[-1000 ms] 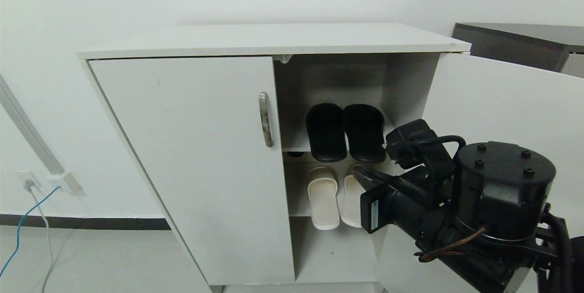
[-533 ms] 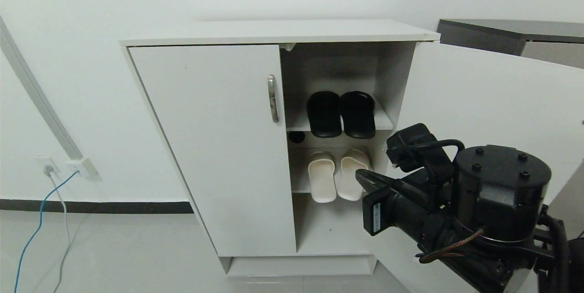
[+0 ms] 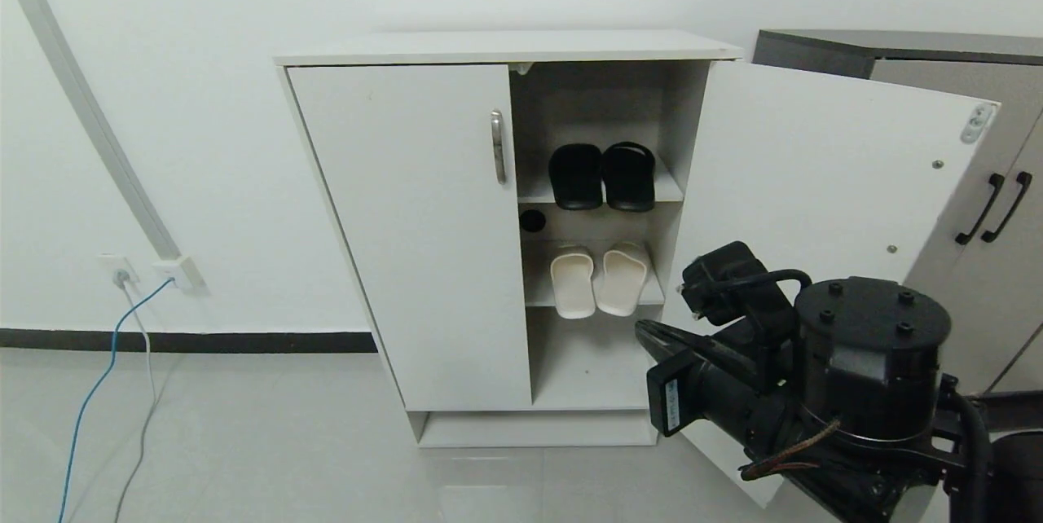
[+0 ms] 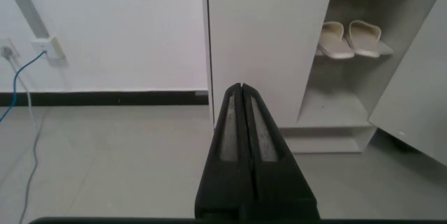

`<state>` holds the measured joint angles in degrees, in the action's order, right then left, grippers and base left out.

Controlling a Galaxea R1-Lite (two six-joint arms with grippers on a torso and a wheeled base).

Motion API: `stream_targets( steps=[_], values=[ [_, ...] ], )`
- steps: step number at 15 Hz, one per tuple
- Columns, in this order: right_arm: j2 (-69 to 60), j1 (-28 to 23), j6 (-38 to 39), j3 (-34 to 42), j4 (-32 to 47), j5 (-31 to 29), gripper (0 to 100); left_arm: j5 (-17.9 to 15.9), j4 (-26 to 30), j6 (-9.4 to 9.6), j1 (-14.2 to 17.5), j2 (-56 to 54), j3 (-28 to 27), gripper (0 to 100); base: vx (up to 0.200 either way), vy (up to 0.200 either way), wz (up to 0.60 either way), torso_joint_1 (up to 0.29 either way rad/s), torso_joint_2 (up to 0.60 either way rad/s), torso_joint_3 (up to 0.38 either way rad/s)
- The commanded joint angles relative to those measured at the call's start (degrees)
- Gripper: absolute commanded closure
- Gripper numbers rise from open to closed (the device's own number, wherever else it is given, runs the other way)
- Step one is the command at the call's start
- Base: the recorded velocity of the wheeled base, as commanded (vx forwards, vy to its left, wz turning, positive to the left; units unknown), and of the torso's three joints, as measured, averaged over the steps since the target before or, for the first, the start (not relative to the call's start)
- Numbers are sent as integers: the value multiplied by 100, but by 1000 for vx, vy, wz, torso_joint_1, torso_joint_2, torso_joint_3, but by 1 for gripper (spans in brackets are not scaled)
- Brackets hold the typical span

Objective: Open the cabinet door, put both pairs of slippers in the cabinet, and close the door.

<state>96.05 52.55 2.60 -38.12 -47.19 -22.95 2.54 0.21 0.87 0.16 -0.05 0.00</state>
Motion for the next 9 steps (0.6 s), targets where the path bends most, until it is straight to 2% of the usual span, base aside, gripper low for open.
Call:
stream_targets(
  steps=[1, 9],
  values=[
    [125, -70, 4, 15, -18, 19, 100, 1, -3, 1, 2, 5, 0, 100, 0, 0, 0, 0, 0, 0],
    [133, -70, -14, 33, -18, 19, 100, 1, -3, -7, 2, 5, 0, 100, 0, 0, 0, 0, 0, 0]
  ],
)
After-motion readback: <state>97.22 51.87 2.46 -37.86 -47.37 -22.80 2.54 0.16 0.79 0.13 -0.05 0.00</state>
